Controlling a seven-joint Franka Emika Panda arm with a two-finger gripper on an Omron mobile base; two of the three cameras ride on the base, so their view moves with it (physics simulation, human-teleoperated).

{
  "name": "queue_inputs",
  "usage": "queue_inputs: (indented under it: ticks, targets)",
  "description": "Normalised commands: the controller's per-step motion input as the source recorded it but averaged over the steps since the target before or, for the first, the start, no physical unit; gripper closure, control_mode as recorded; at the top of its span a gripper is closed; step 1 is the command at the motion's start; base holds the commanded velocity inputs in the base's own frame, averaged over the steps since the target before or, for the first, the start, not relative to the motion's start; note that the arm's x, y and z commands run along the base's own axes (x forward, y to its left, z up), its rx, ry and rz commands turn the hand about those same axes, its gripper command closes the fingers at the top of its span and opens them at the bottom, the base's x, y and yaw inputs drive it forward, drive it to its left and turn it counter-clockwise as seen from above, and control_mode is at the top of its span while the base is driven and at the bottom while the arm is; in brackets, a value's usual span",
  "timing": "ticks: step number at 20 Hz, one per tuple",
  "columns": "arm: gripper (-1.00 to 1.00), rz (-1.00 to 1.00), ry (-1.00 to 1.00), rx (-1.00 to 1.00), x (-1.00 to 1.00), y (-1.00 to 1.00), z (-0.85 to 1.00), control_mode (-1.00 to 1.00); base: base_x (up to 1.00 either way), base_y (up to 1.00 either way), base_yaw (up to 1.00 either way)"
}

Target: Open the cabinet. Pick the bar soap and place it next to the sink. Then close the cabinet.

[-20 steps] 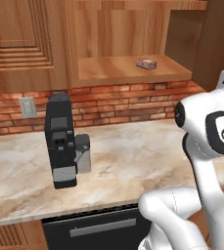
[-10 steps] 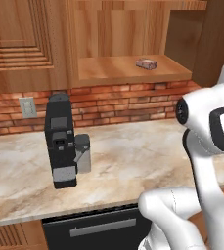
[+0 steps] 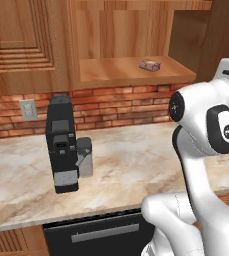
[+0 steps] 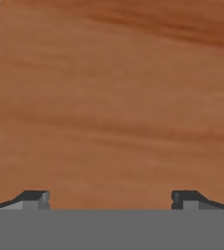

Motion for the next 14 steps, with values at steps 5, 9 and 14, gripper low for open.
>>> queue_inputs:
  ticks: [5, 9, 14]
  targets:
    - [-1.0, 0.07, -0.04, 0.04, 0.0, 0.63, 0.0, -1.0, 0.0, 0.0, 0.0]
    - [-1.0, 0.05, -0.11, 0.07, 0.0, 0.6, 0.0, -1.0, 0.0, 0.0, 0.0]
    - [-1.0, 0.02, -0.16, 0.16, 0.01, 0.32, -0.03, -1.0, 0.0, 0.0, 0.0]
